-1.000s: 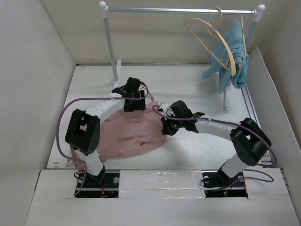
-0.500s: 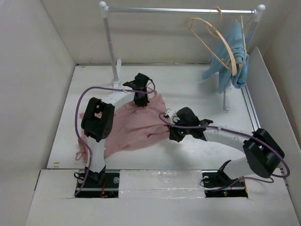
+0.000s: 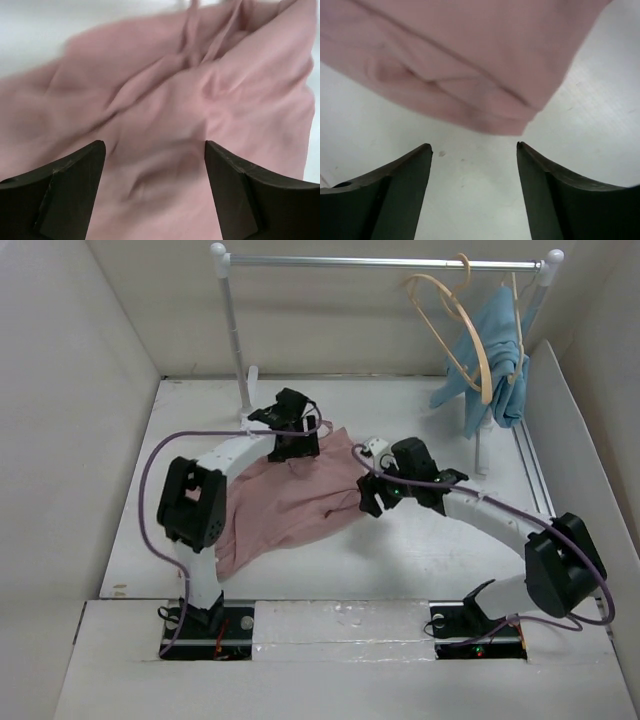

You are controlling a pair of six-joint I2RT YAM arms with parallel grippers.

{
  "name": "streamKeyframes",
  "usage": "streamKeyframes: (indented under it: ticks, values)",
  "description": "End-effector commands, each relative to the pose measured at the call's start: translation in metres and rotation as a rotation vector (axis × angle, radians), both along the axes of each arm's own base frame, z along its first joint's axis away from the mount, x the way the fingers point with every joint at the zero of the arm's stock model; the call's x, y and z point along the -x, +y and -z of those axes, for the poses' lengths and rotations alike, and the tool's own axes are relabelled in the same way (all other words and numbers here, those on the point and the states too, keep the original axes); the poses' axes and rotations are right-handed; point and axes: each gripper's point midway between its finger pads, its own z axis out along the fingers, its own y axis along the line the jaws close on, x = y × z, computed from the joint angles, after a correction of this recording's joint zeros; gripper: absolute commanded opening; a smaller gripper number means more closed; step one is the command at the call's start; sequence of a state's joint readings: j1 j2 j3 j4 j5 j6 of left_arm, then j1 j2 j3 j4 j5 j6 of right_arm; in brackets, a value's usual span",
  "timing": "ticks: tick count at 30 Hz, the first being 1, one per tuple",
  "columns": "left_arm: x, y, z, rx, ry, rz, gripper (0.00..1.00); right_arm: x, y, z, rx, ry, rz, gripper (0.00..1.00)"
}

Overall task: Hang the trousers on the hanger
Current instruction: Fold the trousers at the center of the board.

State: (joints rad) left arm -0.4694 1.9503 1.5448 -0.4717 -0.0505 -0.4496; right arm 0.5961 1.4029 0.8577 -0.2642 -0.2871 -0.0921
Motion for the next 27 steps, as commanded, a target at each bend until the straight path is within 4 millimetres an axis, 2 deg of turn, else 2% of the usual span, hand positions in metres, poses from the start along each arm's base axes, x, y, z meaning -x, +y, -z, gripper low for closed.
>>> streamKeyframes:
  ticks: [1, 2, 3, 4, 5, 7, 8, 9, 10, 11, 12, 13, 14, 19, 24, 27]
  values:
    - [0.014, 0.042, -0.08, 0.037, -0.175, -0.124, 0.77, -0.037, 0.002, -0.036, -0.074, -0.087, -0.015, 0.75]
    - [0.025, 0.069, -0.09, 0.004, -0.212, -0.2, 0.77, -0.043, 0.0, -0.035, -0.076, -0.085, -0.013, 0.76]
    - [0.032, 0.085, -0.093, -0.012, -0.228, -0.255, 0.77, -0.055, -0.002, -0.041, -0.086, -0.097, -0.002, 0.77]
    - [0.041, 0.099, -0.095, -0.001, -0.229, -0.336, 0.77, -0.06, -0.001, -0.031, -0.078, -0.072, -0.015, 0.78]
    - [0.057, 0.134, -0.096, -0.037, -0.251, -0.453, 0.78, -0.065, -0.002, -0.029, -0.077, -0.067, -0.014, 0.78]
    - [0.081, 0.172, -0.089, -0.05, -0.227, -0.609, 0.82, -0.074, -0.002, -0.033, -0.094, -0.069, -0.017, 0.79]
    - [0.102, 0.189, -0.08, -0.011, -0.207, -0.706, 0.82, -0.075, -0.002, -0.036, -0.111, -0.069, -0.021, 0.81]
    - [0.112, 0.222, -0.075, 0.005, -0.195, -0.83, 0.82, -0.074, -0.002, -0.039, -0.119, -0.077, -0.024, 0.81]
    - [0.123, 0.237, -0.071, 0.026, -0.182, -0.89, 0.82, -0.072, -0.002, -0.04, -0.122, -0.079, -0.028, 0.81]
    - [0.139, 0.243, -0.064, 0.088, -0.165, -0.929, 0.82, -0.07, -0.003, -0.045, -0.126, -0.09, -0.032, 0.81]
    - [0.151, 0.271, -0.061, 0.108, -0.161, -1.047, 0.82, -0.065, 0.0, -0.046, -0.13, -0.088, -0.044, 0.81]
    - [0.162, 0.277, -0.057, 0.12, -0.135, -1.091, 0.81, -0.058, -0.001, -0.041, -0.13, -0.069, -0.055, 0.81]
    - [0.171, 0.279, -0.052, 0.123, -0.11, -1.124, 0.81, -0.049, 0.004, -0.048, -0.143, -0.083, -0.079, 0.81]
    - [0.2, 0.281, -0.031, 0.062, 0.06, -1.273, 0.84, -0.011, 0.016, -0.054, -0.172, -0.095, -0.16, 0.81]
    - [0.224, 0.261, 0.005, 0.097, 0.195, -1.277, 0.86, 0.001, 0.014, -0.055, -0.167, -0.106, -0.216, 0.81]
    - [0.225, 0.263, 0.007, 0.108, 0.18, -1.326, 0.88, 0.003, 0.008, -0.056, -0.19, -0.099, -0.236, 0.81]
